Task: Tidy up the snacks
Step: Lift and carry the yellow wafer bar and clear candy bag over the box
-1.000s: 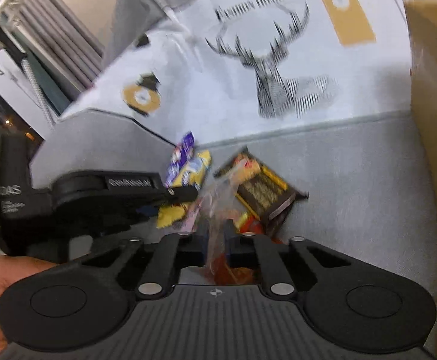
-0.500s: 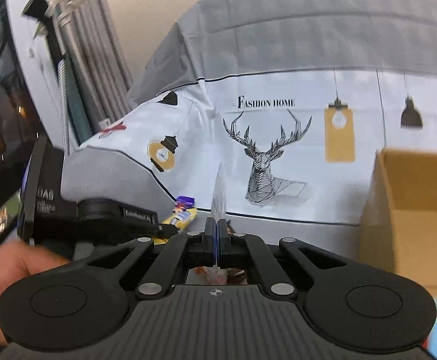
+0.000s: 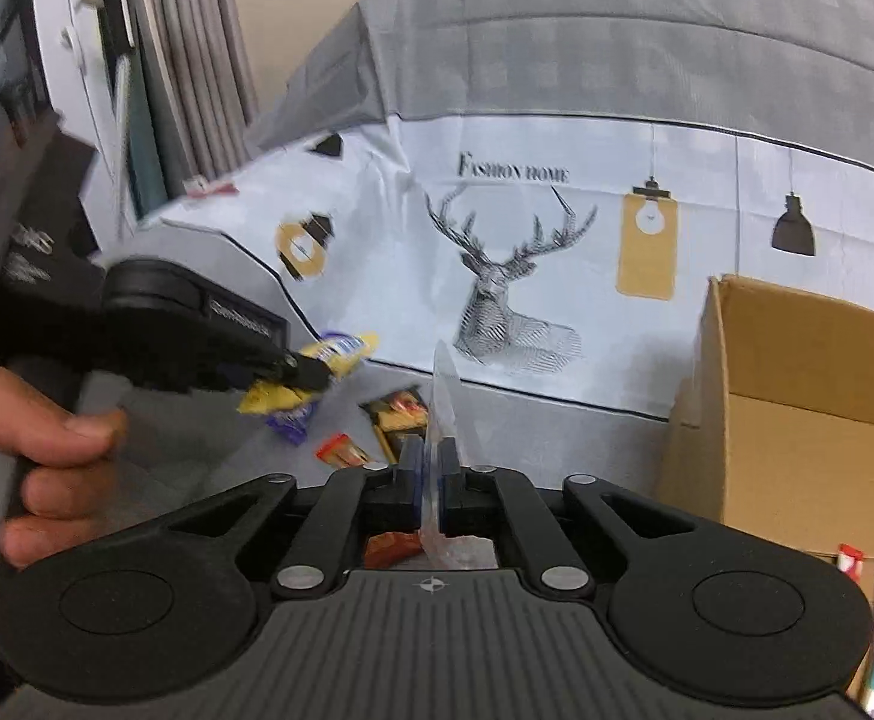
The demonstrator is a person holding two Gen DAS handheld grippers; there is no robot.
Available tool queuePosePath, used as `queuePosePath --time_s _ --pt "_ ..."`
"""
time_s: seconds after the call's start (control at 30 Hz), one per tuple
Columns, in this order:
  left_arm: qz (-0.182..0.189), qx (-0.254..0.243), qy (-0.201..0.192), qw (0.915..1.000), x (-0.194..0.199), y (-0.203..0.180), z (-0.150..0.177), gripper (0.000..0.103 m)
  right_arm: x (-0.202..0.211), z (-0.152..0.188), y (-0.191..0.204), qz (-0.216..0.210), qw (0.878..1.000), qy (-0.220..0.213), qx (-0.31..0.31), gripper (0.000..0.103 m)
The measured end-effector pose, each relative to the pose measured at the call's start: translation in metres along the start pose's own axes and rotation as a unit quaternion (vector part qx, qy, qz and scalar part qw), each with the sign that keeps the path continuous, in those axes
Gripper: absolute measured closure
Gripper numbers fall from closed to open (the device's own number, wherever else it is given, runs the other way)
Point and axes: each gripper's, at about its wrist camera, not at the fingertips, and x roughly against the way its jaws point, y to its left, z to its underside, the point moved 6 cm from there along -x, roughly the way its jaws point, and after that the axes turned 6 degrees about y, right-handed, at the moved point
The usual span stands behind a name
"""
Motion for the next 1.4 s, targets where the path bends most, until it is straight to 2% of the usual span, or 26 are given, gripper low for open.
queuePosePath --time_s 0.07,0.27,0.6,0.8,0.93,1.13,1.4 --pt "0.002 0.004 -0.002 1.0000 -0.001 0.000 -0.001 0.082 -0.007 0.005 -0.005 0.015 1.000 0.013 -0.002 0.091" --pt "0.003 -0.001 0.000 1.0000 -0.004 -0.003 -0.003 0.082 -0.029 0.017 -0.013 0.026 0.999 0.042 -0.008 0.087" --pt "-0.004 -0.004 0.004 1.0000 -0.008 0.000 -0.005 0.082 -0.048 0.028 0.000 0.054 0.994 0.091 0.016 0.086" --pt "-0.005 -0.005 0.005 1.0000 -0.009 -0.004 -0.003 0.082 -0.050 0.028 0.004 0.056 0.995 0.085 0.023 0.090" --pt "-0.006 -0.005 0.001 1.0000 -0.008 -0.007 -0.003 0.082 -0.042 0.020 0.001 0.051 0.997 0.065 0.006 0.090" --pt "-0.010 -0.011 -0.011 0.9998 -0.007 -0.016 -0.004 0.082 -0.018 0.002 -0.012 0.042 0.999 0.004 -0.023 0.090" --pt "-0.018 -0.024 -0.047 0.9985 -0.004 -0.039 -0.009 0.082 0.006 -0.011 -0.040 0.040 0.996 -0.061 -0.059 0.090"
